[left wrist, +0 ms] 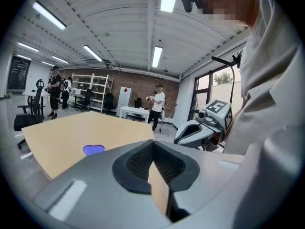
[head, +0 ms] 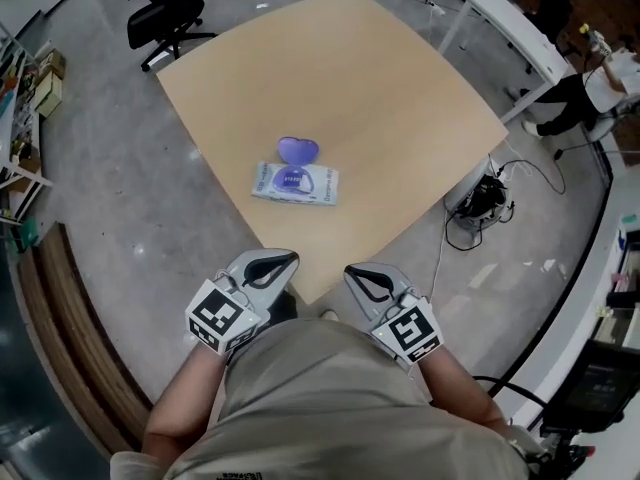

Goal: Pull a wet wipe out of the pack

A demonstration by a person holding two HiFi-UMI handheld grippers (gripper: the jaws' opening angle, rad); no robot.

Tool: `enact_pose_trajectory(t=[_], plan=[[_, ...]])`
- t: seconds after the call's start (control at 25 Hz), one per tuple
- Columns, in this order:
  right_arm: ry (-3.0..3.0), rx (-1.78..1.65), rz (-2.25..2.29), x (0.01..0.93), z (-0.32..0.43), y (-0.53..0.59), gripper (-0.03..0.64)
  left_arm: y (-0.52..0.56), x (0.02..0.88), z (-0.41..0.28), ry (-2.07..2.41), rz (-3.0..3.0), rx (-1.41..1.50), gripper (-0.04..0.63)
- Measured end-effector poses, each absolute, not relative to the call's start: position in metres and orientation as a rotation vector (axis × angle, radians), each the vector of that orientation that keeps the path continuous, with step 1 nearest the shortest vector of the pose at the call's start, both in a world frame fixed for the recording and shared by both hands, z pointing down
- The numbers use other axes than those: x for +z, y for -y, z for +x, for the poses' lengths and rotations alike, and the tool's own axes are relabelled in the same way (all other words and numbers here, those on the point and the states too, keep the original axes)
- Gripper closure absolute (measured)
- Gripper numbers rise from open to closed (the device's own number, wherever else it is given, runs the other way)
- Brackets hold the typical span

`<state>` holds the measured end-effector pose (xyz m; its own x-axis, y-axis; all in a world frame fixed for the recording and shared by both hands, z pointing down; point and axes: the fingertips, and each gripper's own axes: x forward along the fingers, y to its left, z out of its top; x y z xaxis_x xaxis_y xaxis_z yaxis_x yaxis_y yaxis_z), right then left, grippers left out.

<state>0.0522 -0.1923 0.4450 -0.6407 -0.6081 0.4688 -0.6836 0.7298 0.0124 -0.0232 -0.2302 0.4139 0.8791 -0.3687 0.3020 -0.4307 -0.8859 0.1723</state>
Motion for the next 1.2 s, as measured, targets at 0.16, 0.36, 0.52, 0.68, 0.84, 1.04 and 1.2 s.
enact_pose_trajectory(t=[0.16, 0.36, 0.52, 0.68, 0.84, 1.04, 1.2], plan=[[2.405, 0.283, 1.036, 0.467, 0.041, 0.237, 0.612, 0.281, 0.432, -0.038, 0.568, 2.816, 0.404, 0.591], [2.33, 0.339, 1.077, 0.489, 0.02, 0.283, 0.606, 0.324, 0.461, -0.057, 0.496, 2.801, 0.463, 0.591], [2.283, 0.378, 1.111, 0.515, 0.006, 0.322, 0.604, 0.357, 0.49, -0.069, 0.456, 2.799, 0.516, 0.589], [2.215, 0.432, 1.133, 0.542, -0.001, 0.347, 0.588, 0.38, 0.52, -0.073, 0.396, 2.779, 0.575, 0.591], [2.153, 0.482, 1.159, 0.565, -0.001, 0.369, 0.571, 0.401, 0.551, -0.074, 0.347, 2.749, 0.618, 0.589], [2.078, 0.527, 1.146, 0.596, 0.007, 0.387, 0.563, 0.427, 0.587, -0.071, 0.311, 2.719, 0.691, 0.589], [2.037, 0.556, 1.133, 0.618, 0.016, 0.405, 0.551, 0.448, 0.612, -0.066, 0.308, 2.67, 0.726, 0.59]])
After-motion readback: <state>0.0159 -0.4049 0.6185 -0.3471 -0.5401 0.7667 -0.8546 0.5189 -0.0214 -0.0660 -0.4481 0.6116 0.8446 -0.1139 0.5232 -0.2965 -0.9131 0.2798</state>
